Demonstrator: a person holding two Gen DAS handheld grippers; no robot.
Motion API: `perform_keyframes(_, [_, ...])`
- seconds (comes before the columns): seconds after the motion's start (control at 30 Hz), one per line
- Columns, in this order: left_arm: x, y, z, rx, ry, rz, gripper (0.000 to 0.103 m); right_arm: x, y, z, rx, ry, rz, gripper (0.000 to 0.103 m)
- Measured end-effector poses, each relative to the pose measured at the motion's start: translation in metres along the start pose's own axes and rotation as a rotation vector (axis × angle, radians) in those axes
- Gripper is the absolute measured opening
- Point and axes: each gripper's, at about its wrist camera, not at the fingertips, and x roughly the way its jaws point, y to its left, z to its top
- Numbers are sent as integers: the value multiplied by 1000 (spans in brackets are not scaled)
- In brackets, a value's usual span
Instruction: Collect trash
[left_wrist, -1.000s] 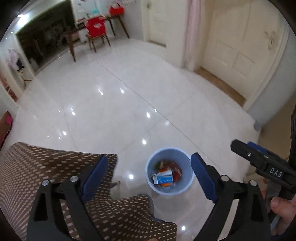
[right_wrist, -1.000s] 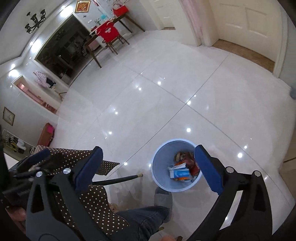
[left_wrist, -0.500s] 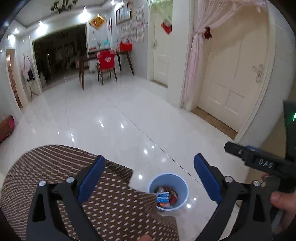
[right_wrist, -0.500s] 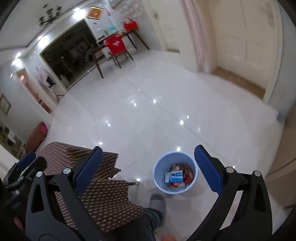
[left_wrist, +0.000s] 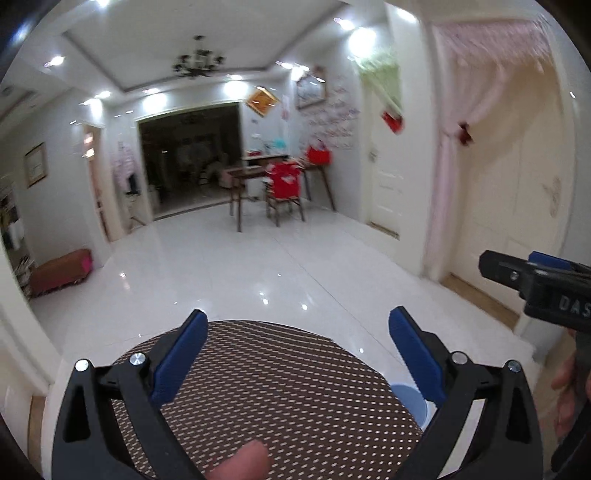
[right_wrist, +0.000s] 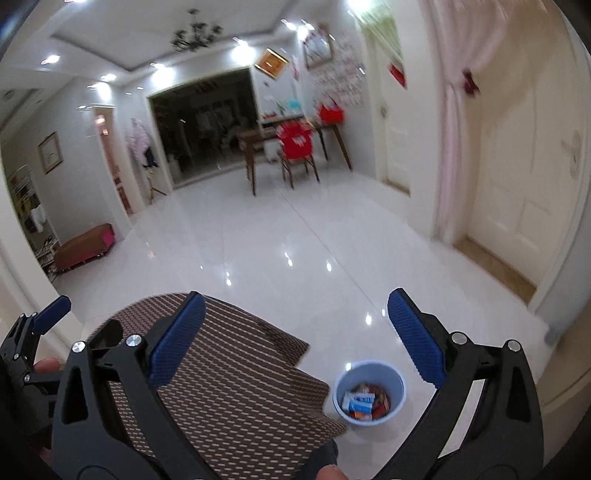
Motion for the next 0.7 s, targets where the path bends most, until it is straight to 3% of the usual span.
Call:
perform_keyframes(0.3, [-66,58,20,-152,-93,91,98,-67,83,17,-133,-183,60,97])
perform_keyframes(0.5, [-102,69,28,-164,-175,155,98,-79,101,18,-151,-229,76,97])
perform_keyframes(0.7, [-115,73,33,-189,-198,167,98,-82,101,17,-138,-238,89,97])
